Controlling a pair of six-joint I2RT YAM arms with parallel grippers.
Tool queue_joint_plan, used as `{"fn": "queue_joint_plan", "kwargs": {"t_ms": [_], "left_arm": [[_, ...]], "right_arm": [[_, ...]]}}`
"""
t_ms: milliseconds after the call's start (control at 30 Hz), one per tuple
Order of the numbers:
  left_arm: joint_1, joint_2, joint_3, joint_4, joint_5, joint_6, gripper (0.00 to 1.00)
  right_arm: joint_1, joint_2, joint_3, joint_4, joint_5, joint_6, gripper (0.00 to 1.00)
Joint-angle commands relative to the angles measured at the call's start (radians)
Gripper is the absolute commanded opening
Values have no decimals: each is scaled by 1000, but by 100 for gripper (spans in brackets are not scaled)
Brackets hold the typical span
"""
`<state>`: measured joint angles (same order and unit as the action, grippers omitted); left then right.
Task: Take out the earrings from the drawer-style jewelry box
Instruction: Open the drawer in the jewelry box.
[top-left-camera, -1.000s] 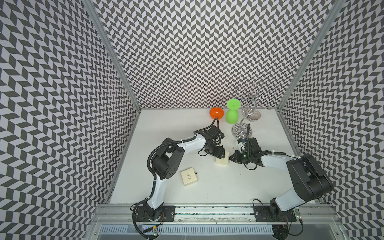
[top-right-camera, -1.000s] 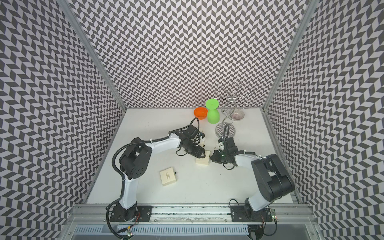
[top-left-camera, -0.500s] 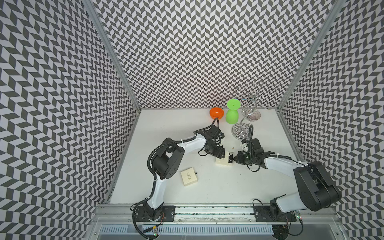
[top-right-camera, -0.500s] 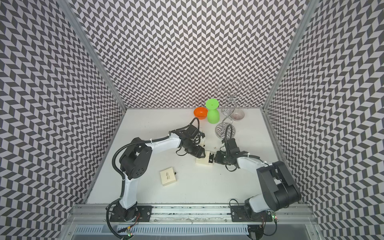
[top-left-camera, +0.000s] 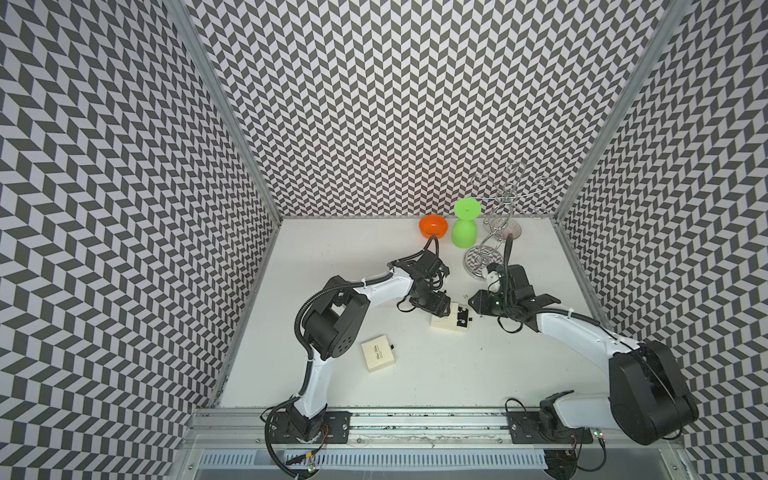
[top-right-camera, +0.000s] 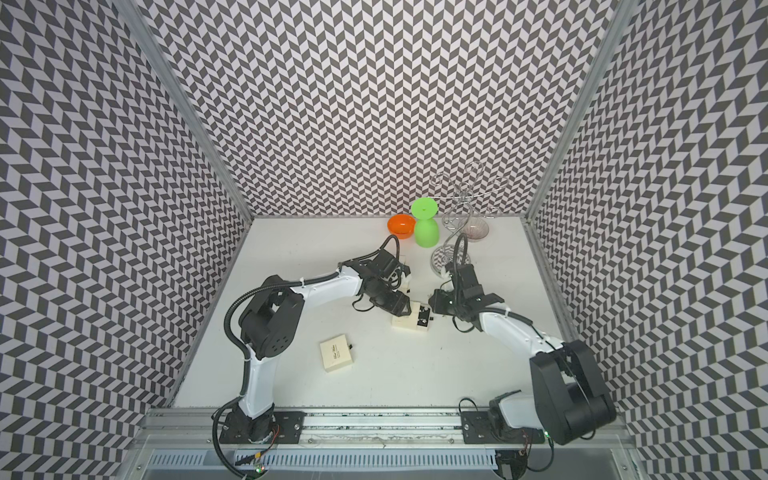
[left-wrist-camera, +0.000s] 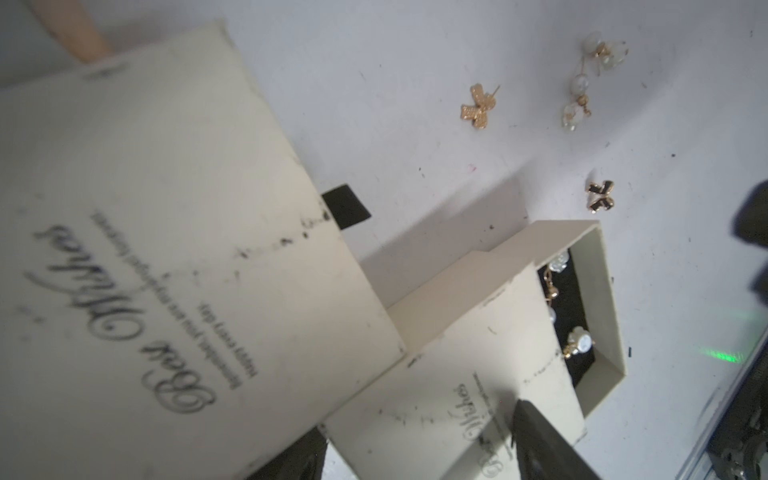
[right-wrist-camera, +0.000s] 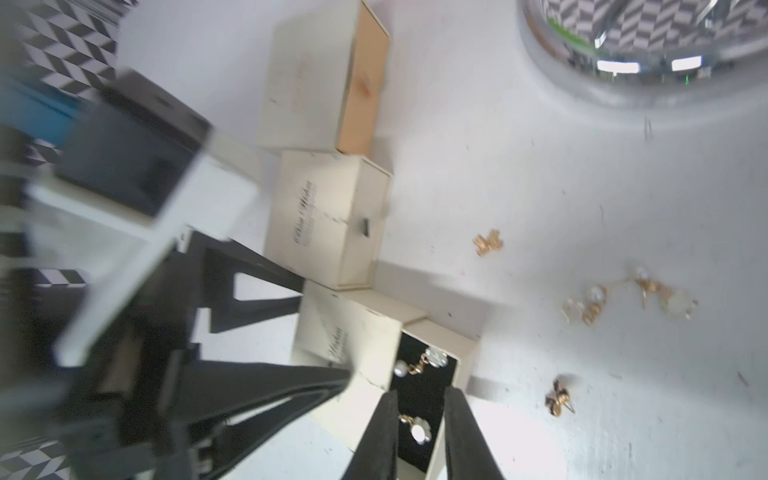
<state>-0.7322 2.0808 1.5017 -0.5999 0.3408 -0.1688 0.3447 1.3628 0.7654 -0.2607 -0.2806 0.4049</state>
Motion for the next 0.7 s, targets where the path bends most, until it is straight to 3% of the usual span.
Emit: {"fn": "queue_joint_plan", "kwargs": {"t_ms": [0,267,500,667], "left_arm": [[-7,29,-16,-19,-108,20,71],[-5,25,-18,-22,-130,20,71],[-5,31,-16,-24,-133,20,70],[-5,35,-14,-23,-130,20,70]], "right_arm": [[19,20,46,-1,12,-20,22],[52,111,100,-39,28,-23,22],[68,104,65,-105,171,-2,23],[73,104,33,-110,186,-1,23]]}}
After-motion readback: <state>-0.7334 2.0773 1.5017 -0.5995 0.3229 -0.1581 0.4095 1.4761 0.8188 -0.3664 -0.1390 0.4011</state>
